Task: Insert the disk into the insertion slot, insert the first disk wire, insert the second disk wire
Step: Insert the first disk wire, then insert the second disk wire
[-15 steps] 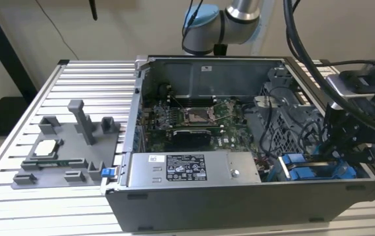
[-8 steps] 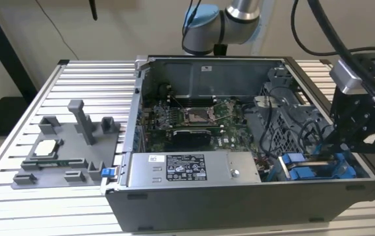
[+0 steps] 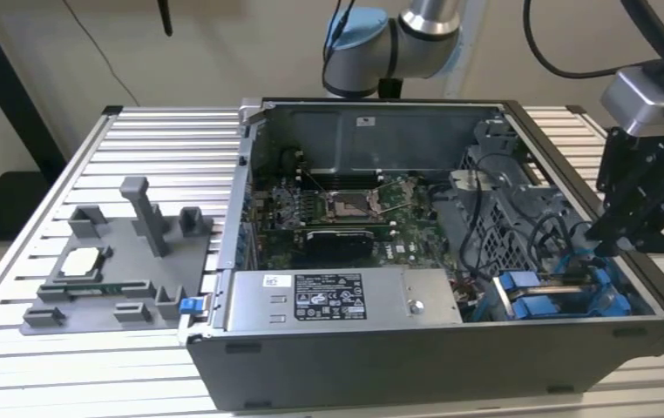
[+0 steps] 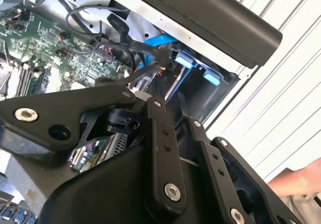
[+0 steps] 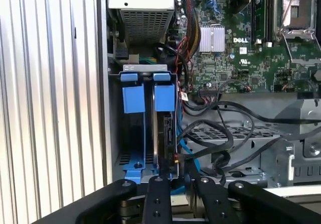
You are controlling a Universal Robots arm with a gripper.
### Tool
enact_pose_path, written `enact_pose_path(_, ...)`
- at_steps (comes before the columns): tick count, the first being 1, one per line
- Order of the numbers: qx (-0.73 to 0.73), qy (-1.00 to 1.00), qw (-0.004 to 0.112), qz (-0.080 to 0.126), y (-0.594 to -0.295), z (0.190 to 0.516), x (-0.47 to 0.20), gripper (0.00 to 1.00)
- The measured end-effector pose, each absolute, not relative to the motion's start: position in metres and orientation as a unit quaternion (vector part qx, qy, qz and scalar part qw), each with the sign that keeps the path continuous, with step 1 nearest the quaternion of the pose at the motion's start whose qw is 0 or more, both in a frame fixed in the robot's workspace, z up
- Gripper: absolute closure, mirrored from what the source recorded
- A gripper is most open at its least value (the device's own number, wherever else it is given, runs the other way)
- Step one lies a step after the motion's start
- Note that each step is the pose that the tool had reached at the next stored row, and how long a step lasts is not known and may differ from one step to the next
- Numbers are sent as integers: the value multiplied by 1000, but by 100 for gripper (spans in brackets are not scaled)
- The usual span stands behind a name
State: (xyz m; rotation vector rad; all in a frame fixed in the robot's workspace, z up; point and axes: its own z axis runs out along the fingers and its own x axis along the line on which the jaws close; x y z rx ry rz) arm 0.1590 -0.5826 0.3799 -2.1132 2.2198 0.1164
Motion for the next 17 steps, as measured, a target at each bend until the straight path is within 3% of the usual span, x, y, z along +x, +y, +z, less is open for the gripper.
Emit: enact_pose_path(17, -689, 723, 37, 37, -570, 383, 176, 100)
